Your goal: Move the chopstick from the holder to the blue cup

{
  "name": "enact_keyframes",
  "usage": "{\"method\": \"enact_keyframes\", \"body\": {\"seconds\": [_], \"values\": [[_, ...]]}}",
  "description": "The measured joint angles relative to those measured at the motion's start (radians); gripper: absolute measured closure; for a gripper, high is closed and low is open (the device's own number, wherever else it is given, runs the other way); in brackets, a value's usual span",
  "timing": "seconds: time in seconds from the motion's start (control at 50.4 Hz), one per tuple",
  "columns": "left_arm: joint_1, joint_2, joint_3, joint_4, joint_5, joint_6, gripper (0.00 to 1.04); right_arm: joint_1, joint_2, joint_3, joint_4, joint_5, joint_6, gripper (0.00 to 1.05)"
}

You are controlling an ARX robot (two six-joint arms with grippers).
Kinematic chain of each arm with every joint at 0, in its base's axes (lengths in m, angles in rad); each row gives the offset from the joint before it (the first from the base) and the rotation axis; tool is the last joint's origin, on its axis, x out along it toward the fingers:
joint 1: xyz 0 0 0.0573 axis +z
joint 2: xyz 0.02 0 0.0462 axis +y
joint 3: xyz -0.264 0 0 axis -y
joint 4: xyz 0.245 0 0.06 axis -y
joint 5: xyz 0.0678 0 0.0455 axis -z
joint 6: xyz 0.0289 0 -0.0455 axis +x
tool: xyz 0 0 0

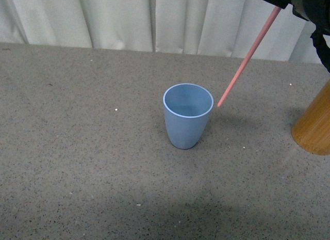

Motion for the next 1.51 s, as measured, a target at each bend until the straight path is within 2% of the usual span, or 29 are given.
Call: {"method": "enact_keyframes", "body": {"seconds": [1.211, 1.271, 1.509], "values": [[0.0, 0.0, 0.0, 0.0, 0.0, 0.0, 0.07, 0.027, 0.065, 0.116, -0.058, 0.011, 0.027, 1.03], [0.0, 0.0, 0.0, 0.0, 0.0, 0.0, 0.07, 0.029, 0.084, 0.125, -0.059, 0.005, 0.025, 0.98], [0.0, 0.0, 0.0, 0.0, 0.0, 0.0, 0.07, 0.037, 0.103, 0.121, -0.061, 0.001, 0.042, 0.5]]}}
